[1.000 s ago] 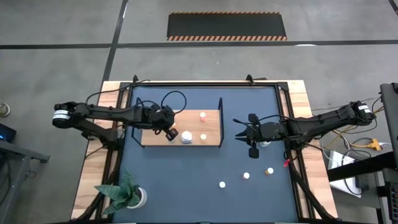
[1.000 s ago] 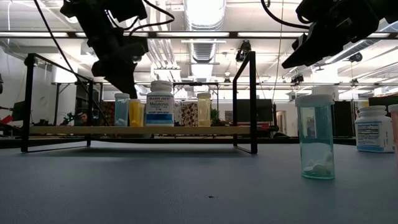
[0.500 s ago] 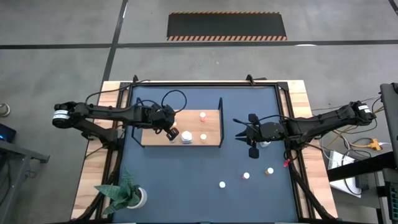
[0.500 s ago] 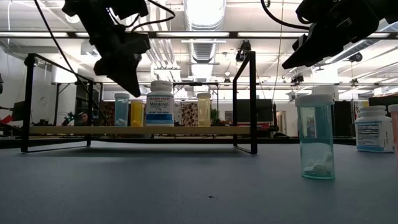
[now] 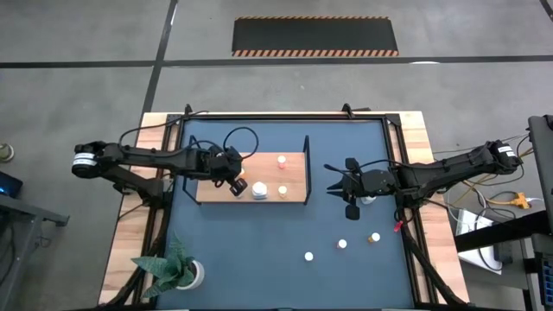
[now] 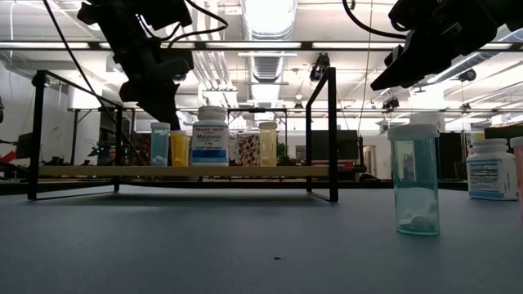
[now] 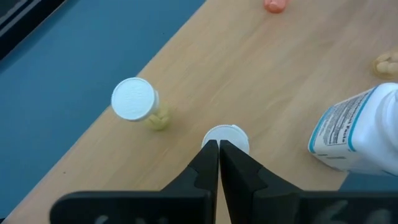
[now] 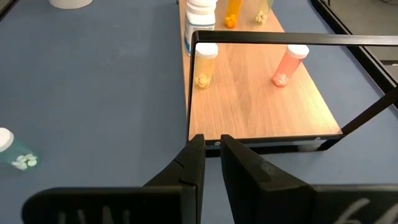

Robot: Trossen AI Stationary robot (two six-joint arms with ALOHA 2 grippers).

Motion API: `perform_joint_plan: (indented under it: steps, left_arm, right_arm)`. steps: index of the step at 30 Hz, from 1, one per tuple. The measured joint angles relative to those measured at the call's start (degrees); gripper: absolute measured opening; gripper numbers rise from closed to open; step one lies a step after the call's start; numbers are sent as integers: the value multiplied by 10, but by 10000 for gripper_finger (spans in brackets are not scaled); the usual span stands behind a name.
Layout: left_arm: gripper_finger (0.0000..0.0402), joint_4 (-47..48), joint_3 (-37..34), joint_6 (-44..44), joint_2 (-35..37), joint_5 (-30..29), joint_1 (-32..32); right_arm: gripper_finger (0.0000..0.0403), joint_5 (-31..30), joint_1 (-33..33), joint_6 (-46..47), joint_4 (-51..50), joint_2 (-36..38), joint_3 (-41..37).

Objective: Pick and place medicine bottles onto shelf by color
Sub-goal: Put the top orange pill bottle on the shelf

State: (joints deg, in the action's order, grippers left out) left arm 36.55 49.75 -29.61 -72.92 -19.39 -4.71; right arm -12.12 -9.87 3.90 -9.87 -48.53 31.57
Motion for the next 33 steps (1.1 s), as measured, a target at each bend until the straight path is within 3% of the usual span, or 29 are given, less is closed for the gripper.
perform_joint_plan:
  steps: [33]
  left_arm:
    - [0,-41,-6,29,-6,-7,0]
  right_arm:
    - [43,0,0,-9,3,0,-1]
